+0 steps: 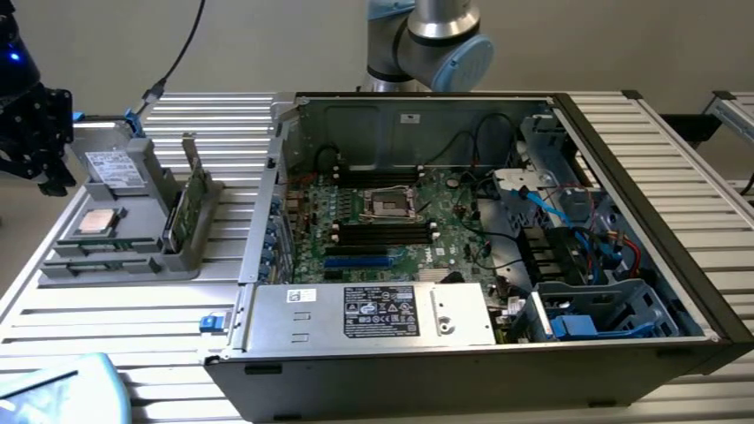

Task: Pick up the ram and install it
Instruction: 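Pick up the ram and move it above insertion slot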

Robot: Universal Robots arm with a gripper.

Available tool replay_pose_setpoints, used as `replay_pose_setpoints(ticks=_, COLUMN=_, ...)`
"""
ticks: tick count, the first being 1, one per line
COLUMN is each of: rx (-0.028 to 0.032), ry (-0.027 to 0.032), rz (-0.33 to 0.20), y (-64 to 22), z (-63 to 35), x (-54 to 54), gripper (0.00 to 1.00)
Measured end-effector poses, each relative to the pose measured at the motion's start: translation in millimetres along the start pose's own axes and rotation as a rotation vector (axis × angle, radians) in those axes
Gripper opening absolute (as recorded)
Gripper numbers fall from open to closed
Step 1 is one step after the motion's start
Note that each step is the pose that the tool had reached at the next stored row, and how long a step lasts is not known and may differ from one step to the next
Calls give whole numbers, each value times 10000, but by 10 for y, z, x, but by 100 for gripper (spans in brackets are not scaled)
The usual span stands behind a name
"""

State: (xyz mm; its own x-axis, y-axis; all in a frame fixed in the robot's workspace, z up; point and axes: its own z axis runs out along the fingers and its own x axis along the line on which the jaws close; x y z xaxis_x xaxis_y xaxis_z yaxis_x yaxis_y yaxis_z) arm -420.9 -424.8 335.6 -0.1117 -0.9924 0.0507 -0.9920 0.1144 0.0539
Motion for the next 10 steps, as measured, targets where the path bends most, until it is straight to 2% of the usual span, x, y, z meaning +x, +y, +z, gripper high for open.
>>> replay_pose_setpoints(ticks=1, rx=0, ry=0, rz=0, y=0, z=0, x=0, gripper=24)
replay_pose_setpoints(ticks=2, rx=0, ry=0, rz=0, y=0, z=0, x=0, gripper=24)
replay_pose_setpoints(ticks=3, rx=0, ry=0, rz=0, y=0, z=0, x=0, gripper=31)
replay_pose_setpoints(ticks=5, rx=1, ry=-1, rz=-4, y=0, z=8, x=0, gripper=31)
replay_pose_setpoints(ticks=10, rx=10, ry=-6, rz=-231, y=-2, z=97, x=-4, gripper=31)
